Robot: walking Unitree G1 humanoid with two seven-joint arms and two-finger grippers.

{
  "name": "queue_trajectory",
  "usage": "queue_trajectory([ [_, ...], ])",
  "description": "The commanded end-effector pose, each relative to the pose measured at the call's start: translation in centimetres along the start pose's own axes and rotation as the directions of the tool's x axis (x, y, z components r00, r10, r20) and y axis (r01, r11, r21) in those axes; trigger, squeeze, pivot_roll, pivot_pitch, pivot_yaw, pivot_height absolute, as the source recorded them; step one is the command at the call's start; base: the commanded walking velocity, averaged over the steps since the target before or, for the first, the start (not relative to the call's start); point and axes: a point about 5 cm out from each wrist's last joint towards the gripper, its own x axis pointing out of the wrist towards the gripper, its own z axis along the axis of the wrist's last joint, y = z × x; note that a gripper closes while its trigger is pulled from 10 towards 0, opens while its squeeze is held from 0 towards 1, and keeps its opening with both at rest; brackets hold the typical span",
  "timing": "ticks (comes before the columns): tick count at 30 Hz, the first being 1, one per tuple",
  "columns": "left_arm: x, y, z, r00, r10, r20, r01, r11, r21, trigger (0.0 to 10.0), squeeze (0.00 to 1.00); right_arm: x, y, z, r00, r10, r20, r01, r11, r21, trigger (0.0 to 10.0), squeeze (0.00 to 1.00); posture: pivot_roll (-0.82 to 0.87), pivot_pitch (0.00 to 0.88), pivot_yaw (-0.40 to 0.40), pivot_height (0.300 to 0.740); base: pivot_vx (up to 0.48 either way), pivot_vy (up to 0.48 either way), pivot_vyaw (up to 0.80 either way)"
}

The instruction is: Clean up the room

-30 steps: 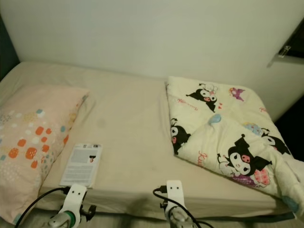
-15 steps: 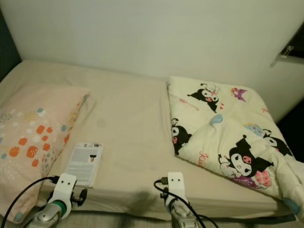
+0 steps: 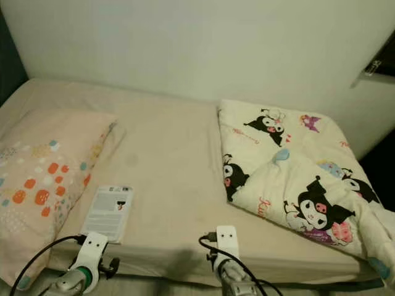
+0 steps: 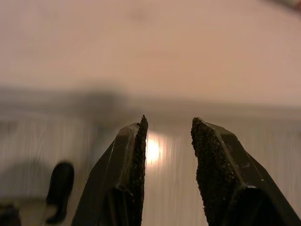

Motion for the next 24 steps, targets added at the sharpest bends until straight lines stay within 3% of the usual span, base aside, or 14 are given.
queue_trajectory([
  [1, -0.4, -0.3, -2.2, 0.996, -0.013, -0.086, 0.007, 0.998, -0.063, 10.0, 0.0, -0.2, -0.3, -1.7, 0.996, -0.007, -0.083, 0.007, 1.0, 0.007, 10.0, 0.0, 0.09, 0.008, -0.086, 0.74, 0.0, 0.0, 0.0],
  [8, -0.6, -1.6, -3.2, 0.99, -0.04, -0.132, 0.035, 0.998, -0.045, 10.0, 0.0, -0.2, -0.6, -2.2, 0.993, -0.026, -0.112, 0.026, 1.0, -0.001, 10.0, 0.0, 0.08, 0.022, -0.082, 0.74, 0.0, 0.0, 0.0],
  [10, -0.4, -2.1, -3.1, 0.992, -0.015, -0.126, 0.018, 0.999, 0.029, 10.0, 0.0, -0.2, -0.7, -2.1, 0.993, -0.061, -0.105, 0.058, 0.998, -0.033, 10.0, 0.0, 0.06, 0.0, -0.071, 0.74, 0.0, 0.0, 0.0],
  [13, -0.2, -2.5, -2.4, 0.995, 0.0, -0.103, 0.007, 0.997, 0.075, 10.0, 0.0, -0.2, -0.9, -1.8, 0.993, -0.092, -0.081, 0.091, 0.996, -0.008, 10.0, 0.0, 0.06, 0.0, -0.058, 0.74, 0.0, 0.0, 0.0],
  [16, -0.1, -2.3, -1.4, 0.999, 0.016, -0.042, -0.008, 0.982, 0.188, 10.0, 0.0, -0.2, -1.4, -1.7, 0.988, -0.136, -0.072, 0.138, 0.99, 0.031, 10.0, 0.0, 0.06, 0.0, -0.043, 0.74, 0.0, 0.0, 0.0],
  [24, 0.0, -1.6, -0.9, 1.0, 0.019, -0.004, -0.018, 0.972, 0.235, 10.0, 0.0, -0.3, -1.7, -2.2, 0.985, -0.157, -0.073, 0.164, 0.981, 0.101, 10.0, 0.0, 0.06, 0.002, -0.002, 0.74, 0.0, 0.0, 0.0],
])
